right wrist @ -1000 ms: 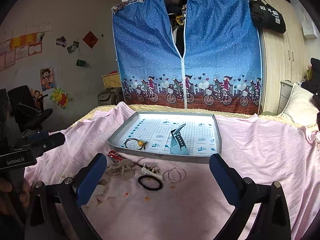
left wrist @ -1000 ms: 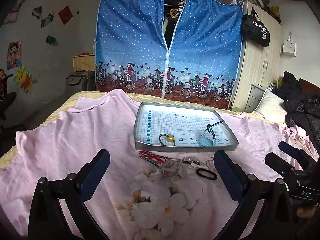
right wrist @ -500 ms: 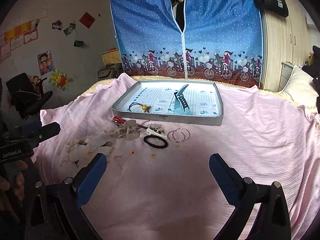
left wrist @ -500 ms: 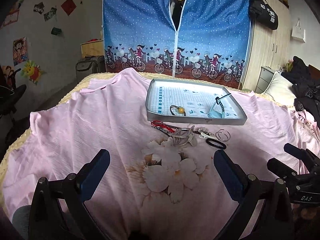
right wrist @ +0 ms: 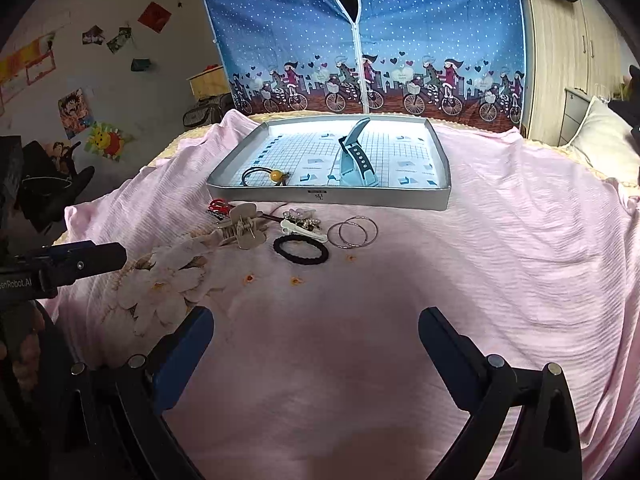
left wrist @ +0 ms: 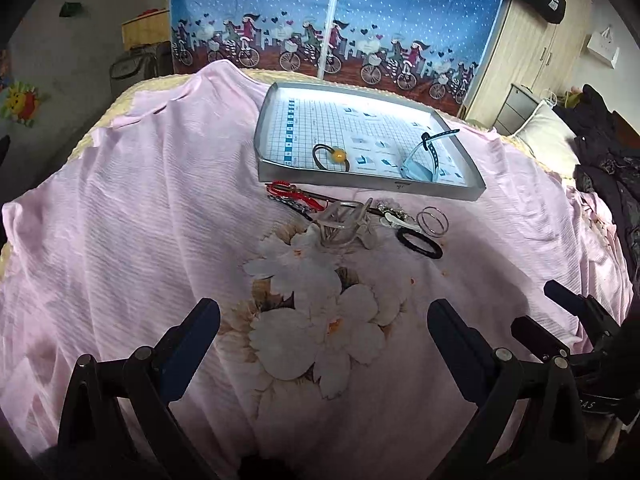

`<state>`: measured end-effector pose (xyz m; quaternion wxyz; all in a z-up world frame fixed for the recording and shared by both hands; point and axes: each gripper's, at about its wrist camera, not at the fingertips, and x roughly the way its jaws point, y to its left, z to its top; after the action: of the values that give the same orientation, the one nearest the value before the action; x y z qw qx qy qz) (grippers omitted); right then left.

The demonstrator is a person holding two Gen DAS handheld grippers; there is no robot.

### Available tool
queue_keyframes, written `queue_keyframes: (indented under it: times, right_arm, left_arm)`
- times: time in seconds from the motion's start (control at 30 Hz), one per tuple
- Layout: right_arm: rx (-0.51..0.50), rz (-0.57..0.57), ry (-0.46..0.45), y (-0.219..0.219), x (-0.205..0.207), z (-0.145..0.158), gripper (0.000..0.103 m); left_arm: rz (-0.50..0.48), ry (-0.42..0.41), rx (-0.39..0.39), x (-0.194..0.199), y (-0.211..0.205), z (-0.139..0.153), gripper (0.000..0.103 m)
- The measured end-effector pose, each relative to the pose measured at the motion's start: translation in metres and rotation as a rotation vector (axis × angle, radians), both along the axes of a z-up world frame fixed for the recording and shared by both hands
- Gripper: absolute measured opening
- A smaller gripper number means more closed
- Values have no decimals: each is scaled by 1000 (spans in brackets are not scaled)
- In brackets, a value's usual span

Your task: Organize jewelry

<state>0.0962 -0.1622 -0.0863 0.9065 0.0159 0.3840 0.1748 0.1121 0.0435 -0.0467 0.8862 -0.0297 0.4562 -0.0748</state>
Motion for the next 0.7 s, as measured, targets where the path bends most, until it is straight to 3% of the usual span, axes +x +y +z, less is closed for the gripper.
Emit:
queue_keyframes:
  times: [0.1, 0.27, 0.37, 0.53, 0.7]
  right_arm:
    - [9, -1, 45, -4, 13, -6, 103]
    - [64, 26, 132, -11, 42, -18, 101]
    - [101, 61, 187, -9, 58, -27, 90]
    - [111, 136, 234, 4, 77, -42, 79]
    - [103, 169, 238, 11, 91, -51, 74]
  left_arm:
    - [-45, 40, 18, 22, -4, -2, 102]
    - [-171, 59, 133, 52, -18, -17, 101]
    - [-238, 86, 98, 70, -23, -29, 97]
    - [-311, 65, 91, 94, -26, -39, 77]
    - [-308, 116, 9, 115, -17, -51, 75]
